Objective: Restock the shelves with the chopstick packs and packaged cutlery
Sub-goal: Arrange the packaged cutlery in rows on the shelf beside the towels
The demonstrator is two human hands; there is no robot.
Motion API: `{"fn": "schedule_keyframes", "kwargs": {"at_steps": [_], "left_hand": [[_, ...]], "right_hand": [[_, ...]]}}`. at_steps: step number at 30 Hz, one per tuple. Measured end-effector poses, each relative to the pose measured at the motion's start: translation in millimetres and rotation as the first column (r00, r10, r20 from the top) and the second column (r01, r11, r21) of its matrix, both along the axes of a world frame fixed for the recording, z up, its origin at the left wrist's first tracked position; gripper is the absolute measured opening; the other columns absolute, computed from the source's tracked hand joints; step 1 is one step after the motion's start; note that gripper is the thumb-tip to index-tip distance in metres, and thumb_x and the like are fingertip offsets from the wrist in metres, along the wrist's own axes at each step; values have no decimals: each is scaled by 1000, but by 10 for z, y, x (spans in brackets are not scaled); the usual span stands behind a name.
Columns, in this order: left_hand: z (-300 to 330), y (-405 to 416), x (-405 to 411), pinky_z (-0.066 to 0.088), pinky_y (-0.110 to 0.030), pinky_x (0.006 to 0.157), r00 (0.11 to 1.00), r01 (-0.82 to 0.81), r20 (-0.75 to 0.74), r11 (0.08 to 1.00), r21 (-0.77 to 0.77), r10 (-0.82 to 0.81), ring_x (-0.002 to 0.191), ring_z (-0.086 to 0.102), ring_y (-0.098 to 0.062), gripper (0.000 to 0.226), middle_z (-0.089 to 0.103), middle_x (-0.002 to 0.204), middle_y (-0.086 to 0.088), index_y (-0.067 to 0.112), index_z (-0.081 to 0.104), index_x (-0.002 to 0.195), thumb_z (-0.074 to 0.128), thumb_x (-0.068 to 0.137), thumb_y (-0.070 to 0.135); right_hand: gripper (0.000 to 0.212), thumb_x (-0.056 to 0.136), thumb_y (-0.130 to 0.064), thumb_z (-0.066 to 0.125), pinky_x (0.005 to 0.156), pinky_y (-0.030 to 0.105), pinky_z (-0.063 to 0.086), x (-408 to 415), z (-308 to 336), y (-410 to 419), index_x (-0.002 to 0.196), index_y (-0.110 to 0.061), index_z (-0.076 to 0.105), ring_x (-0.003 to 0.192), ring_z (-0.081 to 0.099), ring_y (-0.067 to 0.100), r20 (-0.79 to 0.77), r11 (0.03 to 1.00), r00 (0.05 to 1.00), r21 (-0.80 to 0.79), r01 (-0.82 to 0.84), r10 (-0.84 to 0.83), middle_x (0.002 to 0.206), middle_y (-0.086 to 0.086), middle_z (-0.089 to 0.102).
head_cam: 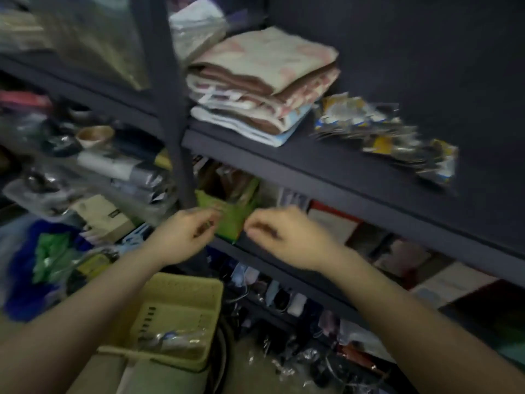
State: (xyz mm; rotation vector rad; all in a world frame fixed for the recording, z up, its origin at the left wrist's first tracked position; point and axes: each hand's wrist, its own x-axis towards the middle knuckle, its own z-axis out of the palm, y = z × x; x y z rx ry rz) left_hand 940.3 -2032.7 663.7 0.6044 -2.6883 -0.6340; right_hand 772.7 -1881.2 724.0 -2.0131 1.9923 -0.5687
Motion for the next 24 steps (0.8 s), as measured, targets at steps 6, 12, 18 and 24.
{"fn": "schedule_keyframes", "kwargs": {"at_steps": [6,12,18,24], "left_hand": [[-846,-545,1001,45,-16,66,925,-100,377,983,152,36,80,58,-9,29,61,99,3,21,51,121,46,93,22],[-1568,-1047,1612,46,-30,85,887,-67,461,979,193,-30,103,58,-22,34,61,117,-7,12,53,121,43,92,25],[-2171,-1158,2007,51,-40,73,908,-7,399,949,315,-125,80,60,-22,41,62,91,-8,7,62,94,35,80,34],[-2418,-1152,2091,51,-36,65,932,12,339,948,319,-126,78,62,-24,55,65,91,-11,6,64,93,26,77,42]], "right_hand": [[31,97,-14,41,60,33,38,829,-1667,-657,68,-24,44,62,45,14,152,852,988,518,-79,-1,72,-3,47],[35,97,-27,39,85,36,43,1523,-2959,-1055,126,-8,46,115,51,32,9,655,1000,755,-25,28,129,14,50],[39,93,-18,49,104,39,36,1864,-3886,-1159,131,-13,44,125,46,29,-109,590,993,800,110,-37,138,11,46],[45,95,-15,39,105,40,36,1981,-4273,-1076,139,-11,29,129,40,29,-298,652,950,740,168,93,143,14,35]]}}
